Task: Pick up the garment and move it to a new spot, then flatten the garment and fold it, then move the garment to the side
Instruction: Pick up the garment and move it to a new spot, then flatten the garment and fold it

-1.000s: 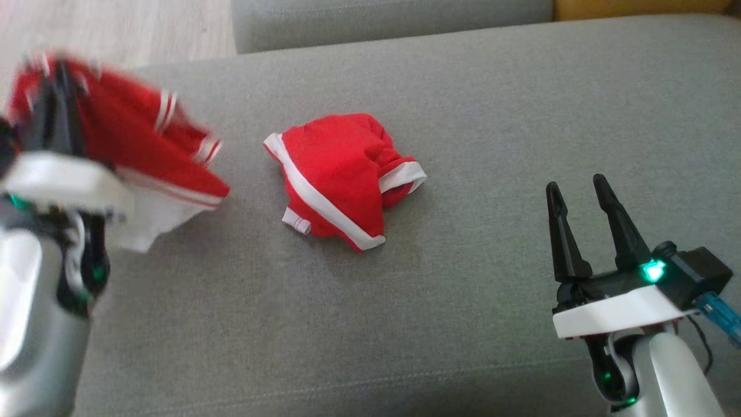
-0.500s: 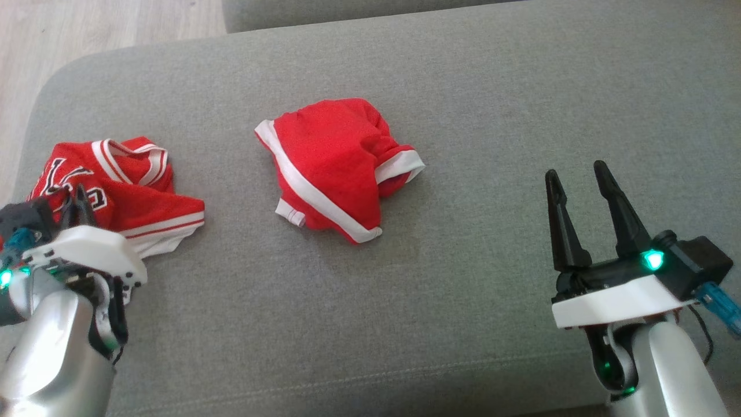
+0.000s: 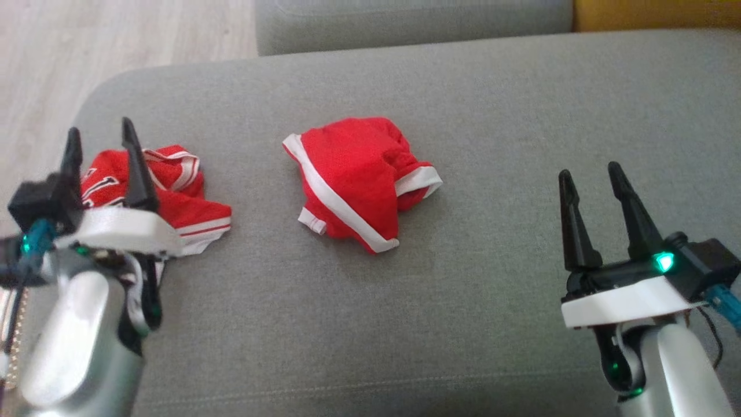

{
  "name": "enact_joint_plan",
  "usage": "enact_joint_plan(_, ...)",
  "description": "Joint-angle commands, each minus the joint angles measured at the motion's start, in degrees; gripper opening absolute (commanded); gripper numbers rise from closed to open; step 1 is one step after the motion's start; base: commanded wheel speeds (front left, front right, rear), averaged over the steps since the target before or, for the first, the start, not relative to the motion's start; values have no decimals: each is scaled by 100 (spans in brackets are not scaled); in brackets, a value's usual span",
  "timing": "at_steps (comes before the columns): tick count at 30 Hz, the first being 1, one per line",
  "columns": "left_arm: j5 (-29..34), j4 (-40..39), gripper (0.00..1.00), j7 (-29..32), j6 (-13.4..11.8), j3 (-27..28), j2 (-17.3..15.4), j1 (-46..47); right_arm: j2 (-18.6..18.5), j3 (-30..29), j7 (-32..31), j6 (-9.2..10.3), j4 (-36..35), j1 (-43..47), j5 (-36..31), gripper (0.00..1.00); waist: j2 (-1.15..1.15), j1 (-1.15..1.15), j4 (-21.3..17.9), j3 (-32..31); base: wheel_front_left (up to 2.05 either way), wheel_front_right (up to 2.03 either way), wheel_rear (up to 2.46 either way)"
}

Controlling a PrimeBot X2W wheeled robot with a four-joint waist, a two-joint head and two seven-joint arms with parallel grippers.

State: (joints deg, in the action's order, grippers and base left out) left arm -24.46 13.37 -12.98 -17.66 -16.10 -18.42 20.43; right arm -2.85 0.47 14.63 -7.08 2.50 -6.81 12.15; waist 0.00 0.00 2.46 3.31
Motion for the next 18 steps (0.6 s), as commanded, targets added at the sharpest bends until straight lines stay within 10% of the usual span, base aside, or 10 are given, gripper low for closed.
enact_joint_plan(1, -63, -359, 100, 34, -42, 194, -99, -4, -3, 172, 37, -41, -161, -99, -49, 100, 0, 0, 68, -98, 0, 0, 0)
enact_joint_plan(18, -313, -1427, 100, -112, -106, -328, 632, -1635, -3, 306, 37, -41, -78, 211, -284, 100, 0, 0, 357, -215, 0, 0, 0)
